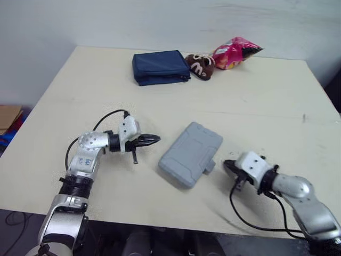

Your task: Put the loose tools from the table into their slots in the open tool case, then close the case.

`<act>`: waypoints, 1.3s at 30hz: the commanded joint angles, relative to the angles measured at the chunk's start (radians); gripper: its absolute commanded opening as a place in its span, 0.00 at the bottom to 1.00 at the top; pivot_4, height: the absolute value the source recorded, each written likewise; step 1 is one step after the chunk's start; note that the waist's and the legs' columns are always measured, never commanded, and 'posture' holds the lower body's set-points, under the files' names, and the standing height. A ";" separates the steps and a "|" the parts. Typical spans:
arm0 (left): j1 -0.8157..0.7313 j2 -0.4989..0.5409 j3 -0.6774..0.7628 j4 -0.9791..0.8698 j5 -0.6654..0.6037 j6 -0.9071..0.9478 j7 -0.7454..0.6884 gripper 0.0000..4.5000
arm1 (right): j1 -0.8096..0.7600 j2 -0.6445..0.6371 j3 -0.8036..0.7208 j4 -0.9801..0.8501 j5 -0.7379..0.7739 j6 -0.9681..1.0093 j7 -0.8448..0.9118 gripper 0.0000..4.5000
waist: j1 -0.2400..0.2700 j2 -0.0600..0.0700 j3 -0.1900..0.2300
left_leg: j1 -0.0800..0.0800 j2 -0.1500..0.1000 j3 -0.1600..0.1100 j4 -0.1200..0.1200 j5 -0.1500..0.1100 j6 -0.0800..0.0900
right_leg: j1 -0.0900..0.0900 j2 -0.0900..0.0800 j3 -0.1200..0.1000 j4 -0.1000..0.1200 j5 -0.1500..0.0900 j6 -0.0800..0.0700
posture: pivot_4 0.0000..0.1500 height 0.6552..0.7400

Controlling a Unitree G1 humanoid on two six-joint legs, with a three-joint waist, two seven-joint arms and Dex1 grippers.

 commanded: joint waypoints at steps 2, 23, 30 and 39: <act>-0.066 -0.063 -0.086 -0.068 -0.001 0.046 -0.021 0.01 | 0.043 0.033 -0.047 -0.160 0.083 0.037 -0.003 0.00 | -0.004 0.000 0.000 | 0.000 0.000 0.000 0.000 0.000 0.000 | 0.000 0.001 0.000 0.000 0.000 0.001 | 1.00 1.00; -0.179 -0.177 -0.349 0.236 0.300 -0.114 0.034 0.01 | -0.150 0.156 0.187 -0.036 -0.005 0.115 -0.037 0.00 | -0.016 0.000 -0.003 | 0.004 0.004 0.001 0.000 0.000 0.000 | 0.001 0.007 0.004 0.001 0.000 0.000 | 1.00 1.00; -0.175 -0.197 -0.358 0.290 0.307 -0.099 0.025 0.01 | -0.218 0.202 0.202 0.047 0.005 0.078 -0.004 0.00 | -0.029 -0.006 -0.010 | 0.006 0.004 0.001 -0.001 0.000 0.000 | 0.002 0.007 0.004 0.002 0.000 0.000 | 1.00 1.00; -0.164 -0.195 -0.345 0.404 0.310 -0.143 0.022 0.01 | -0.276 0.262 0.200 0.202 0.014 -0.085 0.057 0.00 | -0.042 -0.009 -0.014 | 0.022 0.008 0.001 -0.005 -0.004 -0.001 | 0.017 0.008 0.003 -0.001 -0.002 -0.004 | 1.00 1.00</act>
